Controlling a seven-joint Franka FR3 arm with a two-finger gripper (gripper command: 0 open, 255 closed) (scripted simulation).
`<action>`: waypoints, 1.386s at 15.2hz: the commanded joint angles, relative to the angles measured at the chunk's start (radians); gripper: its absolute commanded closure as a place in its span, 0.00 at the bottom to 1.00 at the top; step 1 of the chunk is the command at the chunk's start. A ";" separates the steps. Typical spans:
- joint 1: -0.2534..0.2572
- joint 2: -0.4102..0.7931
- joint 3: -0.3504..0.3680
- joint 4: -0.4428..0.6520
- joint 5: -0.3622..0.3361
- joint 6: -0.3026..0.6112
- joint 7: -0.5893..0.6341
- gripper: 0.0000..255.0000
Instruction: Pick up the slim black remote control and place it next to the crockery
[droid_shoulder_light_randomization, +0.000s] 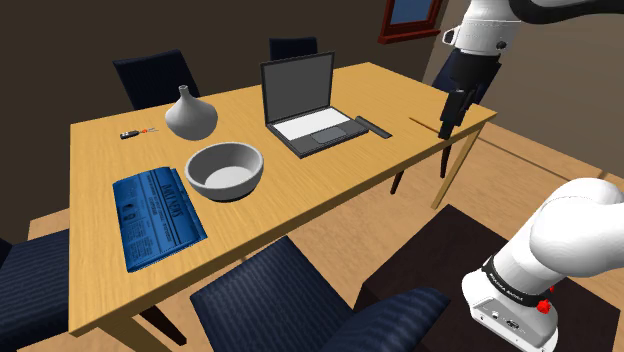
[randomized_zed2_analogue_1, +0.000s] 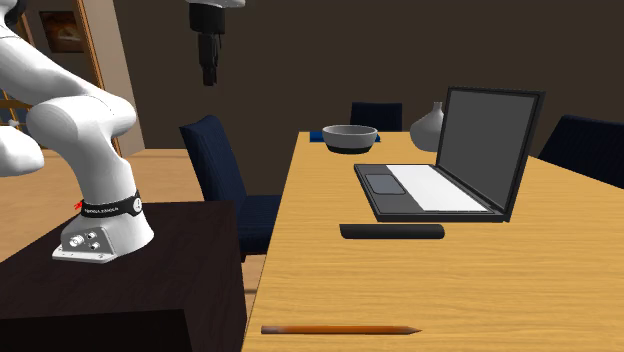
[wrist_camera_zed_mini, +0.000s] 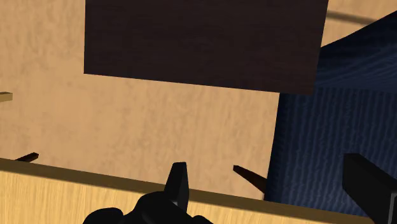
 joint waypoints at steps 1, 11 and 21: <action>0.000 0.000 0.000 0.000 0.000 0.000 0.000 0.00; -0.065 0.283 -0.071 0.019 -0.074 0.285 -0.064 0.00; -0.116 0.619 -0.138 0.164 -0.105 0.502 -0.116 0.00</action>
